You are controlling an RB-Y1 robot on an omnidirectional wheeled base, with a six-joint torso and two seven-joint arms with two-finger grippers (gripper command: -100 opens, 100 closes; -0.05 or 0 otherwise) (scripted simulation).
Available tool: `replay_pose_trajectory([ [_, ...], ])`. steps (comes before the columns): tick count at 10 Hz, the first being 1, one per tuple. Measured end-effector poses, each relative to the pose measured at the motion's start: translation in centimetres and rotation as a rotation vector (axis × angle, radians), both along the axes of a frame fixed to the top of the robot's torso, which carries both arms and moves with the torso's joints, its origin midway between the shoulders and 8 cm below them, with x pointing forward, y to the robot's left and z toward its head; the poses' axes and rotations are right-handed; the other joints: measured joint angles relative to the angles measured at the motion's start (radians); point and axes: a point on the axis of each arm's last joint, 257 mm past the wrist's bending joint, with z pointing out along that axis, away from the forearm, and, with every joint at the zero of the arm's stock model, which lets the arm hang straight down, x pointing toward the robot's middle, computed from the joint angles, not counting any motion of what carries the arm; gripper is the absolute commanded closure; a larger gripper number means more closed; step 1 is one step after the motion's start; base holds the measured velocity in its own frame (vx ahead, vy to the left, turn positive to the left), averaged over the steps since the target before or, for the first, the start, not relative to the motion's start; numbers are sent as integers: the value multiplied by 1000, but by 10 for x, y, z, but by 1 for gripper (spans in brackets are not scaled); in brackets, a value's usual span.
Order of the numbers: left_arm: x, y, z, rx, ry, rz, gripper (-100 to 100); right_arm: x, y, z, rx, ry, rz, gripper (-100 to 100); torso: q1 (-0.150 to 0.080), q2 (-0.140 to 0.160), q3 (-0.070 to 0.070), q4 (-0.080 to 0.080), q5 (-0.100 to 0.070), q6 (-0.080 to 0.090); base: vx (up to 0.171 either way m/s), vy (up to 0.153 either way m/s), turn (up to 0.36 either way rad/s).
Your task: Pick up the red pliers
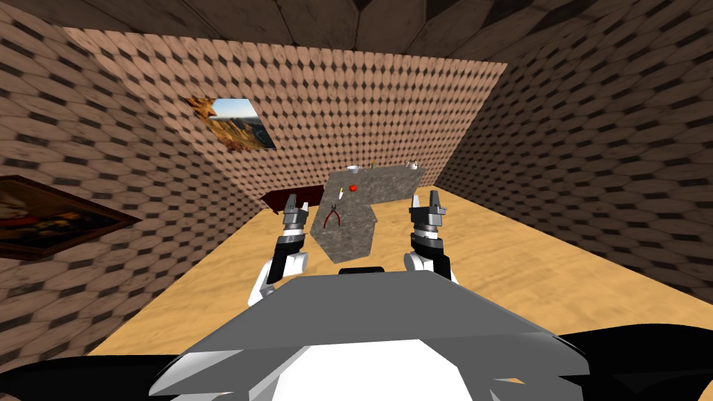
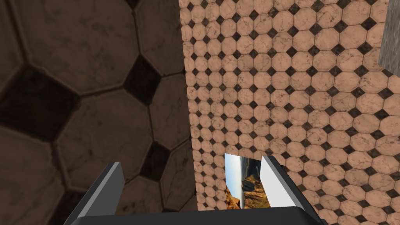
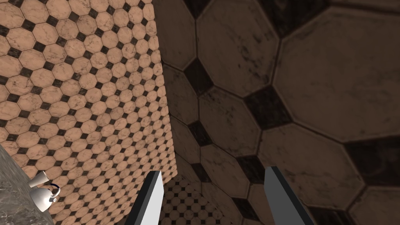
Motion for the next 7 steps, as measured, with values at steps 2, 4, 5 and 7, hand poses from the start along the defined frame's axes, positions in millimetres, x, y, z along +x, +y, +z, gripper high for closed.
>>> replay_pose_trajectory([
  [2, 18, 7, -8, 5, 39, -2, -100, 0, 0, 0, 0, 0, 0, 0, 0, 0, 0, 0, 0, 0, 11, -46, 6],
  [4, 34, 19, -13, 5, 72, 3, -100, 0, 0, 0, 0, 0, 0, 0, 1, 0, 0, 0, 0, 0, 8, -40, 9],
  [5, 44, 25, -15, 3, 90, 7, -100, 0, 0, 0, 0, 0, 0, 0, 1, 0, 0, 0, 0, 0, 12, -70, 15],
  [7, 65, 42, -18, -6, 133, 21, -100, 0, 0, 0, 0, 0, 0, 0, 0, 0, 0, 0, 0, 0, 13, -56, 12],
])
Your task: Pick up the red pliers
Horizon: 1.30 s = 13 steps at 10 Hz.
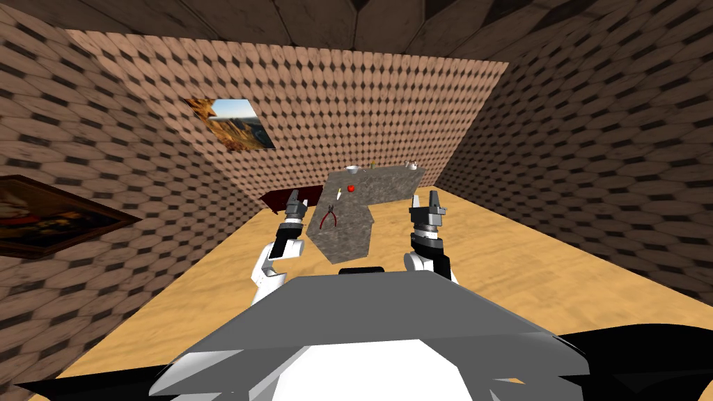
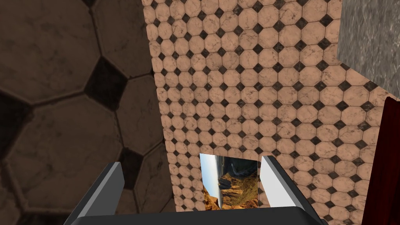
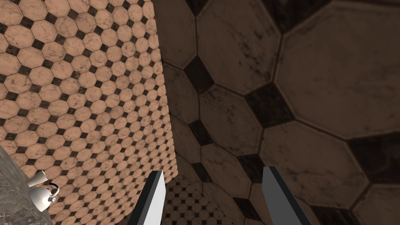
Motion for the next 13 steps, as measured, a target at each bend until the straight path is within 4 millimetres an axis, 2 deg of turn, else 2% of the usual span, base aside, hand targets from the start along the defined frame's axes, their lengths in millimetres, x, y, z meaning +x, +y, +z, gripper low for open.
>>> replay_pose_trajectory([
  [3, 24, 27, -14, -22, 59, 30, -100, 0, 0, 0, 0, 0, 0, 0, 1, 0, 0, 0, 0, 0, 11, -39, 10],
  [6, 46, 49, -18, -54, 109, 62, -100, 0, 0, 0, 0, 0, 0, 0, 1, 0, 0, 0, 0, 0, 9, -48, 15],
  [13, 95, 114, -29, -182, 224, 163, -100, 0, 0, 0, 0, 0, 0, 0, 1, 0, 0, 0, 0, 0, 16, -44, 15],
])
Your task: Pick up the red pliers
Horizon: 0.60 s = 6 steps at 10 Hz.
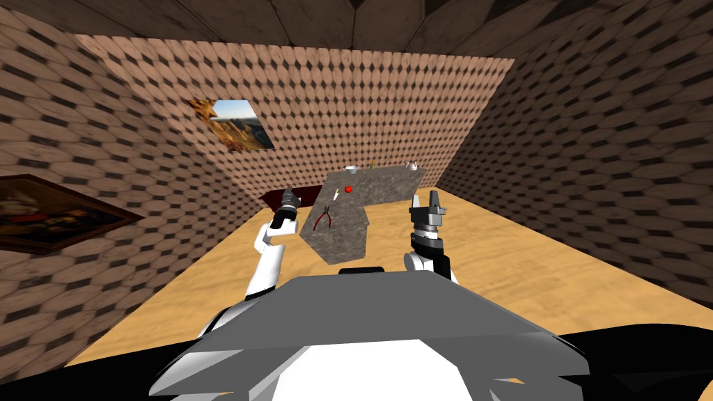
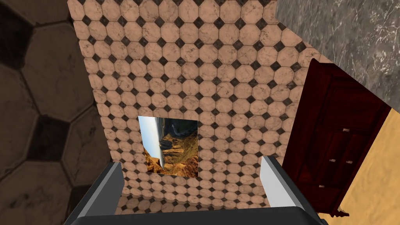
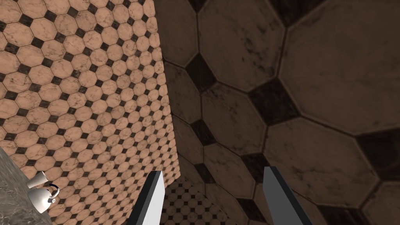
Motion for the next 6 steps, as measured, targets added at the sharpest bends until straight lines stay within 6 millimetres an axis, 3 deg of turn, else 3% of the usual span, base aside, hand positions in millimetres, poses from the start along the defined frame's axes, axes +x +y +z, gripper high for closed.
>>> replay_pose_trajectory([
  [6, 33, 46, -15, -142, 105, 88, -100, 0, 0, 0, 0, 0, 0, 0, 2, 0, 0, 0, 0, 0, 16, -31, 16],
])
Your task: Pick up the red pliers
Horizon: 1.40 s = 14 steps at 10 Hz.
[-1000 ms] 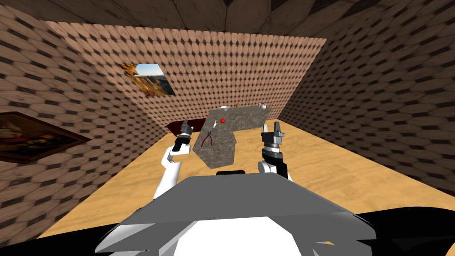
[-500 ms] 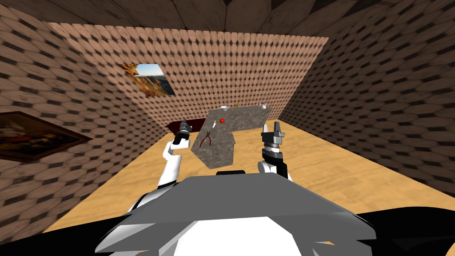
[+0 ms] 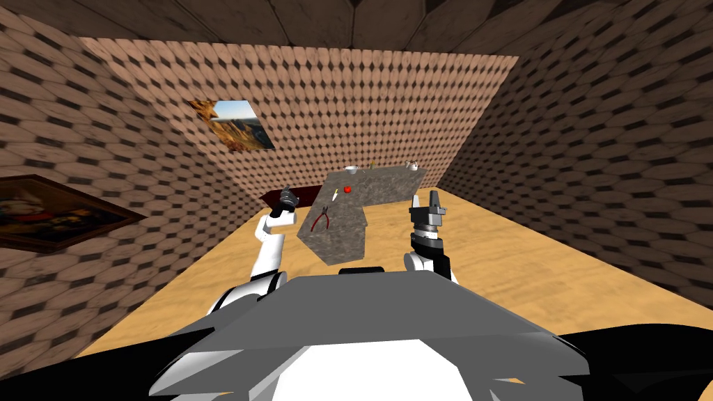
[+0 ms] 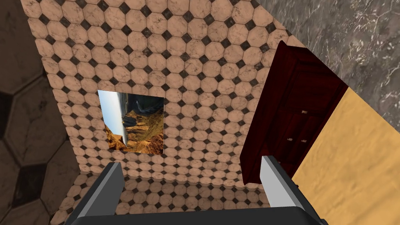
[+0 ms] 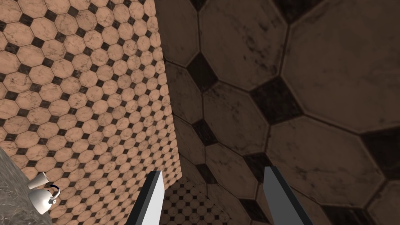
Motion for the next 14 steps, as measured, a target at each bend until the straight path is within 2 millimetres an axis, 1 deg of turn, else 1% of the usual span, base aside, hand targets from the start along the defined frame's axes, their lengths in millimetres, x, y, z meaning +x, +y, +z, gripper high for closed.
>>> replay_pose_trajectory([
  [3, 12, 22, -3, -81, 41, 44, -100, 0, 0, 0, 0, 0, 0, 0, -1, -1, 0, 0, 0, 0, 25, -30, 23],
  [5, 19, 27, -12, -123, 76, 65, -100, 0, 0, 0, 0, 0, 0, 0, 0, 0, 0, 0, 0, 0, 16, -18, 11],
  [6, 22, 32, -11, -151, 85, 77, -100, 0, 0, 0, 0, 0, 0, 0, 0, 0, 0, 0, 0, 0, 21, -25, 21],
  [8, 25, 38, -21, -188, 116, 95, -100, 0, 0, 0, 0, 0, 0, 0, 0, 0, 0, 0, 0, 0, 12, -19, 13],
  [9, 28, 43, -21, -216, 127, 106, -100, 0, 0, 0, 0, 0, 0, 0, 0, 0, 0, 0, 0, 0, 21, -23, 26],
  [10, 31, 44, -27, -242, 148, 118, -100, 0, 0, 0, 0, 0, 0, 0, 0, 0, 0, 0, 0, 0, 31, -30, 33],
  [11, 35, 48, -27, -275, 160, 130, -100, 0, 0, 0, 0, 0, 0, 0, -1, -1, 0, 0, 0, 0, 31, -25, 16],
  [12, 35, 52, -33, -305, 184, 143, -100, 0, 0, 0, 0, 0, 0, 0, 0, -1, -1, 0, 0, 0, 13, -7, -1],
  [13, 36, 53, -40, -319, 203, 150, -100, 0, 0, 0, 0, 0, 0, 0, 1, 0, 0, 0, 0, 0, 21, -11, 29],
  [14, 40, 53, -41, -349, 216, 159, -100, 0, 0, 0, 0, 0, 0, 0, 1, 0, 0, 0, 0, 0, 25, -15, 24],
])
